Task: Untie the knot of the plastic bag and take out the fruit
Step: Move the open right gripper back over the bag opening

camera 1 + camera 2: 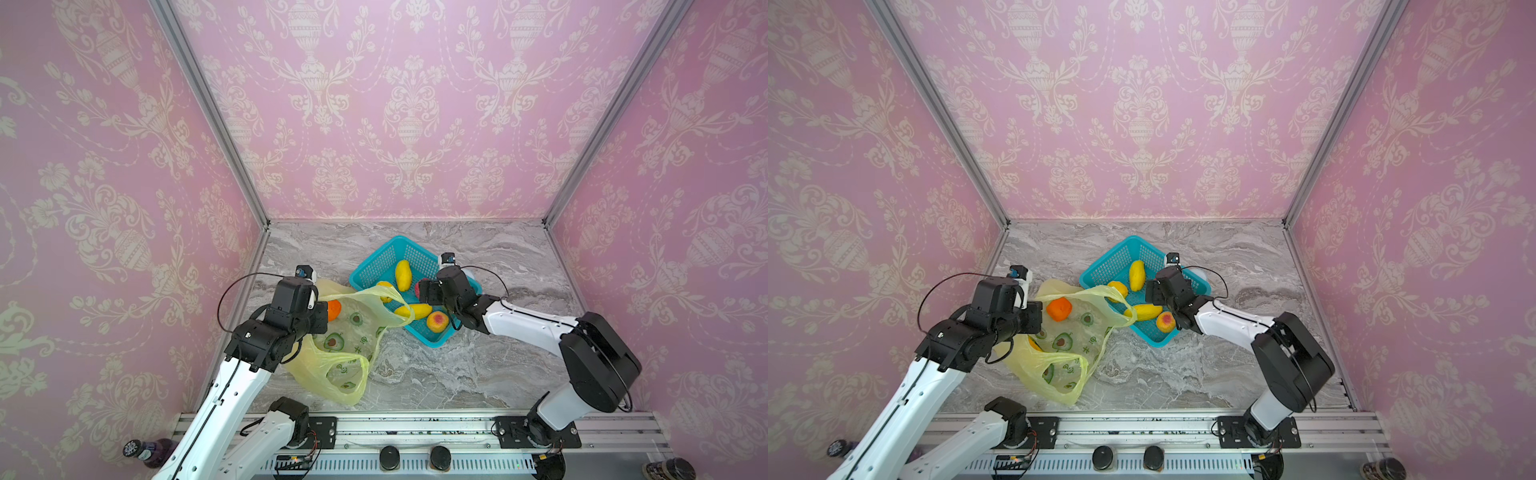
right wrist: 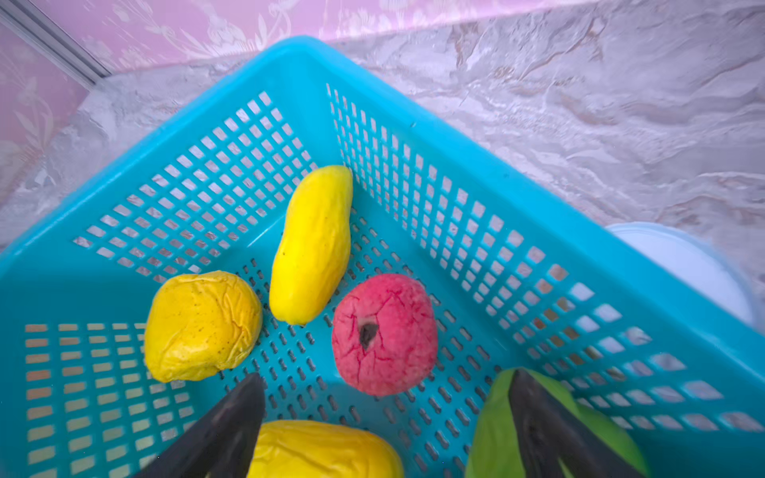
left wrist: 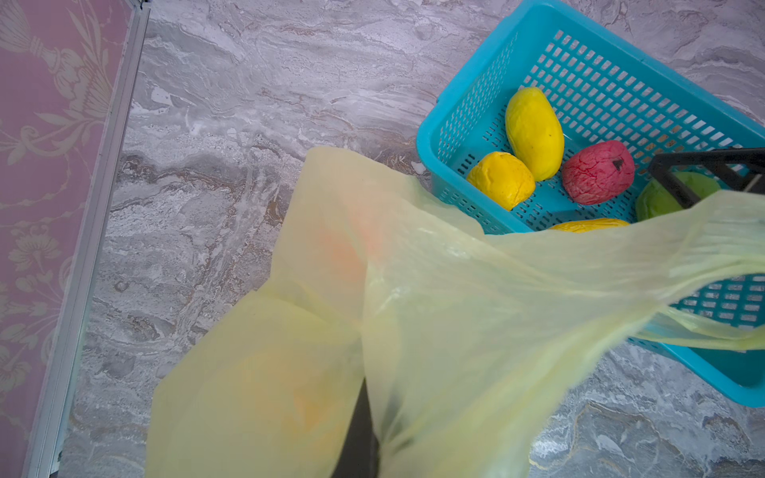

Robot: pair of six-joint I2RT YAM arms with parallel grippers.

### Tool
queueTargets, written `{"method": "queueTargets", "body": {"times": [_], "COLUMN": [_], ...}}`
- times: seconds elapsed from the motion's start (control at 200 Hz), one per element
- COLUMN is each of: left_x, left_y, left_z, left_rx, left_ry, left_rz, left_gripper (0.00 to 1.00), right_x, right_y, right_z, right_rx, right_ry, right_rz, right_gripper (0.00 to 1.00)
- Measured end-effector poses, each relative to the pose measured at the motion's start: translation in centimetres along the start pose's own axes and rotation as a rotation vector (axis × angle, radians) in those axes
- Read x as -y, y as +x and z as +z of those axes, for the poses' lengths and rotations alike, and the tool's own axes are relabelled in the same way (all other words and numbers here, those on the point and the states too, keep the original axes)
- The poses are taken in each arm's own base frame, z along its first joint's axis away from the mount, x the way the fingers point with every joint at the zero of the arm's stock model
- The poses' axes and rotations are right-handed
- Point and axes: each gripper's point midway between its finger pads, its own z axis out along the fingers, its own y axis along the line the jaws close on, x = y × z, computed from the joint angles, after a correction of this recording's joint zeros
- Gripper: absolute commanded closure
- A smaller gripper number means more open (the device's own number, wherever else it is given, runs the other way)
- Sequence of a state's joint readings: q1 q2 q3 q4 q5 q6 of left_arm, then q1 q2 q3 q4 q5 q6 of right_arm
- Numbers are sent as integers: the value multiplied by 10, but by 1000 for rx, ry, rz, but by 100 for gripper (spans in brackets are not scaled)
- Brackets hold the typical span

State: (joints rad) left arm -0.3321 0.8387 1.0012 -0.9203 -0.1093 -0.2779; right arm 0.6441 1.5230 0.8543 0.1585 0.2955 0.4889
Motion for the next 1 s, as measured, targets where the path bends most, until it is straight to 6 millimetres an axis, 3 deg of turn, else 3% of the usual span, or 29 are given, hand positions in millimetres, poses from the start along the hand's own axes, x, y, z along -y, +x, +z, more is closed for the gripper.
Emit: {"method": "queueTargets", "body": {"times": [0.18,0.375,0.51,0.68,1.001], "left_x": [0,0,0,0,0], "left_y": [0,0,0,0,0], "left_z": [0,0,0,0,0], "left_rx": [0,0,0,0,0], "left_ry": [0,0,0,0,0], "left_rz": [0,0,0,0,0], "left_gripper": [100,100,100,100,100], "right_x": [-14,-77,-123,-166,-198], "right_y": [-15,-19,-8,15,49], "right_z": [-62,-133,-161,-148,-87], "right_rx": [160,315,355,299,180], "right_ry": [-140,-401,-555,-622,-576], "right_rz": [-7,-124,-239,-375,-479], "right_gripper": [19,31,32,36,44]}}
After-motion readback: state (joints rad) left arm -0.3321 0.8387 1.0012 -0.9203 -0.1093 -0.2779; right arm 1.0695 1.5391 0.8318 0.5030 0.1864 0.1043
